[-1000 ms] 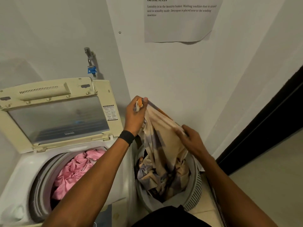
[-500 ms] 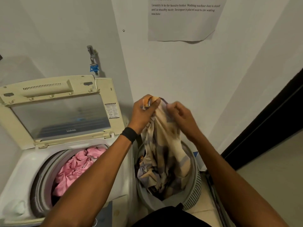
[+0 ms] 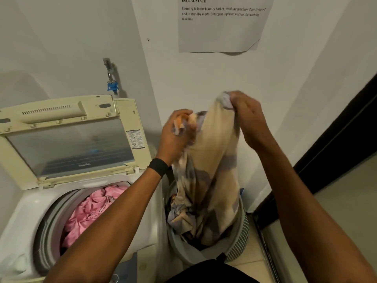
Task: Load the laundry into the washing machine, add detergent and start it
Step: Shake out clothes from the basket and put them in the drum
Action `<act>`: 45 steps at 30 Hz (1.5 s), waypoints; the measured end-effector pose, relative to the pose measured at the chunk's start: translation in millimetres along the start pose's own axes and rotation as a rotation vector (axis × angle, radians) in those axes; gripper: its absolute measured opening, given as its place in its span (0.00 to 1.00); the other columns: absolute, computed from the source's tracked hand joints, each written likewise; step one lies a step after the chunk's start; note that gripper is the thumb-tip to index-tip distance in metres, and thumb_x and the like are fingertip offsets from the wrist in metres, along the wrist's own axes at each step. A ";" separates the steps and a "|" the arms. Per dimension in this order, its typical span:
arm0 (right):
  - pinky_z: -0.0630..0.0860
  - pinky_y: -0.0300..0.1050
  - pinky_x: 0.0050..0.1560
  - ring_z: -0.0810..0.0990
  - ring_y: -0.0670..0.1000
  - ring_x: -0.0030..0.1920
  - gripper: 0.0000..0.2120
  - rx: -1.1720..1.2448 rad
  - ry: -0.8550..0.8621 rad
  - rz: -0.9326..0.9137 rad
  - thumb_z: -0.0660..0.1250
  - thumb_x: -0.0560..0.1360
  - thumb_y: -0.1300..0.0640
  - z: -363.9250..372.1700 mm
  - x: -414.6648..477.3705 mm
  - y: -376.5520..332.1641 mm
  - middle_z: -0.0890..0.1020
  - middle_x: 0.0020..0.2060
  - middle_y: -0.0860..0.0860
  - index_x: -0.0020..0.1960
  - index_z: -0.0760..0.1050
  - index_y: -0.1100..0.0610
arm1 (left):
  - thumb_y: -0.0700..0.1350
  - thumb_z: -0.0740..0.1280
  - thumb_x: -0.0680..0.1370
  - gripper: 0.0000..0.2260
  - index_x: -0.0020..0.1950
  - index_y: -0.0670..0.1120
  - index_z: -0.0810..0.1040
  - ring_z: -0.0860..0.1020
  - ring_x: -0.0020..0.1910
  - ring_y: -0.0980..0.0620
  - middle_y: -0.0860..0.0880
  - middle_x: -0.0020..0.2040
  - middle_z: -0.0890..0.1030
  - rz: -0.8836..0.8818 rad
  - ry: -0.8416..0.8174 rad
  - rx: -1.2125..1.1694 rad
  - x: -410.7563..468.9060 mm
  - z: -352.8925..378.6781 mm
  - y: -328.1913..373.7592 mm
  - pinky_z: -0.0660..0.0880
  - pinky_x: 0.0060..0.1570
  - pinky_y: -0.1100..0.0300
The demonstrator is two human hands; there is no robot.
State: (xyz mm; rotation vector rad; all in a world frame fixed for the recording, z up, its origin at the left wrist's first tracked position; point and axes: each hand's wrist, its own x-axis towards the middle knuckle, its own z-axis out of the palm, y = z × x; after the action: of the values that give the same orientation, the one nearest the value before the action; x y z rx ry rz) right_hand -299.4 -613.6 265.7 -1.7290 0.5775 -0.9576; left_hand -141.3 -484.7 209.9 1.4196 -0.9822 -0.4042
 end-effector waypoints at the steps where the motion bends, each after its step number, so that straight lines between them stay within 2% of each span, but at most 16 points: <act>1: 0.77 0.40 0.57 0.82 0.47 0.56 0.12 -0.029 -0.080 -0.068 0.61 0.83 0.59 8.2 5.9 -9.9 0.85 0.54 0.49 0.57 0.83 0.57 | 0.39 0.71 0.79 0.16 0.66 0.43 0.76 0.81 0.52 0.60 0.46 0.57 0.80 0.006 -0.077 -0.019 -0.2 5.3 0.3 0.78 0.47 0.67; 4: 0.78 0.44 0.61 0.83 0.48 0.57 0.08 -0.110 -0.263 -0.138 0.68 0.80 0.61 32.2 -0.1 -11.5 0.85 0.55 0.50 0.58 0.83 0.58 | 0.44 0.74 0.77 0.16 0.64 0.50 0.78 0.83 0.53 0.55 0.52 0.55 0.84 -0.055 -0.130 -0.059 -1.8 18.1 -1.4 0.80 0.53 0.59; 6: 0.81 0.50 0.59 0.84 0.51 0.56 0.10 -0.010 -0.227 -0.072 0.73 0.78 0.60 38.7 -12.0 3.0 0.85 0.53 0.52 0.58 0.81 0.59 | 0.41 0.73 0.79 0.11 0.60 0.49 0.81 0.84 0.50 0.57 0.53 0.51 0.85 -0.074 -0.067 -0.057 -1.1 15.1 -4.7 0.79 0.51 0.61; 9: 0.83 0.57 0.53 0.84 0.56 0.51 0.17 0.005 -0.148 0.066 0.77 0.75 0.49 30.9 -30.6 35.2 0.83 0.50 0.56 0.58 0.76 0.56 | 0.41 0.71 0.81 0.05 0.56 0.46 0.81 0.82 0.48 0.55 0.48 0.48 0.84 -0.089 -0.038 -0.044 1.5 1.3 -6.7 0.78 0.51 0.61; 11: 0.83 0.60 0.51 0.84 0.57 0.49 0.18 -0.118 -0.340 0.133 0.74 0.76 0.43 25.7 -44.5 59.3 0.84 0.49 0.55 0.57 0.78 0.55 | 0.42 0.70 0.82 0.01 0.52 0.45 0.80 0.80 0.47 0.53 0.47 0.46 0.83 -0.081 -0.038 -0.084 5.6 -6.8 -6.8 0.77 0.52 0.57; 15: 0.81 0.48 0.45 0.84 0.49 0.42 0.15 -0.439 -0.574 0.367 0.73 0.73 0.37 4.0 -63.2 102.3 0.85 0.40 0.47 0.47 0.82 0.48 | 0.43 0.68 0.83 0.03 0.51 0.46 0.79 0.79 0.48 0.51 0.45 0.47 0.81 -0.115 -0.039 -0.108 10.5 -18.5 -9.4 0.76 0.52 0.55; 19: 0.81 0.52 0.49 0.85 0.54 0.49 0.11 -0.401 -0.423 0.285 0.75 0.76 0.46 -31.9 -58.9 103.9 0.86 0.45 0.51 0.53 0.83 0.51 | 0.44 0.67 0.84 0.11 0.50 0.36 0.75 0.76 0.44 0.50 0.43 0.43 0.77 -0.092 0.074 -0.015 17.7 -32.2 -23.5 0.72 0.49 0.54; 23: 0.80 0.43 0.56 0.84 0.48 0.58 0.16 -0.095 -0.197 0.053 0.74 0.77 0.50 -16.0 -27.9 48.2 0.86 0.56 0.48 0.64 0.81 0.53 | 0.45 0.67 0.83 0.06 0.50 0.43 0.76 0.76 0.43 0.56 0.54 0.41 0.78 -0.050 0.018 0.066 23.6 -20.3 -19.7 0.72 0.49 0.59; 25: 0.78 0.38 0.55 0.83 0.44 0.56 0.16 -0.119 -0.218 0.038 0.73 0.78 0.50 7.4 -13.2 28.7 0.85 0.56 0.47 0.64 0.80 0.53 | 0.49 0.67 0.83 0.05 0.56 0.49 0.77 0.80 0.50 0.56 0.54 0.48 0.82 -0.056 -0.108 -0.015 21.5 -4.6 -12.7 0.76 0.54 0.61; 28: 0.76 0.33 0.49 0.83 0.38 0.48 0.07 -0.164 -0.334 0.106 0.68 0.82 0.51 33.8 -7.8 23.9 0.85 0.49 0.45 0.58 0.81 0.51 | 0.59 0.70 0.76 0.20 0.65 0.54 0.74 0.80 0.64 0.49 0.46 0.64 0.81 -0.137 -0.245 -0.120 17.1 11.2 -12.6 0.77 0.66 0.53; 30: 0.77 0.38 0.46 0.82 0.42 0.43 0.07 -0.115 -0.360 0.148 0.67 0.81 0.53 36.2 -9.1 29.4 0.84 0.44 0.47 0.52 0.81 0.54 | 0.58 0.73 0.73 0.21 0.63 0.52 0.78 0.81 0.63 0.48 0.46 0.62 0.83 -0.206 -0.188 -0.209 17.5 7.8 -16.9 0.77 0.67 0.49; 33: 0.81 0.44 0.48 0.82 0.46 0.49 0.10 -0.153 -0.426 0.111 0.68 0.79 0.55 35.6 -21.2 47.1 0.84 0.49 0.49 0.59 0.80 0.57 | 0.49 0.76 0.76 0.17 0.57 0.39 0.79 0.83 0.55 0.44 0.39 0.55 0.84 -0.262 0.023 -0.279 26.2 -2.6 -24.3 0.77 0.65 0.39; 37: 0.81 0.62 0.46 0.83 0.54 0.43 0.26 -0.337 -0.336 0.203 0.66 0.77 0.33 37.0 -64.9 99.1 0.83 0.44 0.56 0.55 0.78 0.56 | 0.48 0.74 0.78 0.14 0.56 0.40 0.78 0.81 0.52 0.44 0.35 0.52 0.82 -0.278 0.150 -0.264 34.6 -17.8 -30.2 0.75 0.64 0.38; 40: 0.76 0.55 0.38 0.77 0.49 0.34 0.28 -0.398 -0.236 0.232 0.64 0.77 0.31 20.5 -85.5 122.0 0.79 0.36 0.57 0.47 0.75 0.57 | 0.54 0.74 0.78 0.20 0.51 0.37 0.75 0.78 0.48 0.46 0.37 0.47 0.80 -0.209 0.159 -0.145 33.0 -26.9 -41.3 0.78 0.57 0.41; 42: 0.71 0.48 0.36 0.73 0.47 0.33 0.23 -0.371 -0.133 0.152 0.66 0.80 0.38 11.5 -82.4 108.8 0.76 0.34 0.56 0.45 0.72 0.59 | 0.53 0.71 0.79 0.19 0.47 0.37 0.72 0.74 0.43 0.49 0.44 0.42 0.75 -0.157 0.144 -0.082 29.6 -28.1 -40.8 0.73 0.48 0.50; 45: 0.73 0.40 0.39 0.76 0.45 0.38 0.13 -0.195 0.015 0.011 0.68 0.82 0.49 9.5 -58.1 66.9 0.78 0.37 0.49 0.46 0.75 0.59 | 0.51 0.69 0.79 0.18 0.49 0.36 0.71 0.72 0.43 0.50 0.44 0.42 0.74 -0.144 0.114 -0.086 25.5 -25.1 -35.5 0.69 0.47 0.52</act>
State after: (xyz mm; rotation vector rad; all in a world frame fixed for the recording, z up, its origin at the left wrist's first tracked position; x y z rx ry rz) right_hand -320.2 -588.1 182.9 -1.8900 0.7090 -0.9323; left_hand -96.8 -494.1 188.3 1.4241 -0.7646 -0.4612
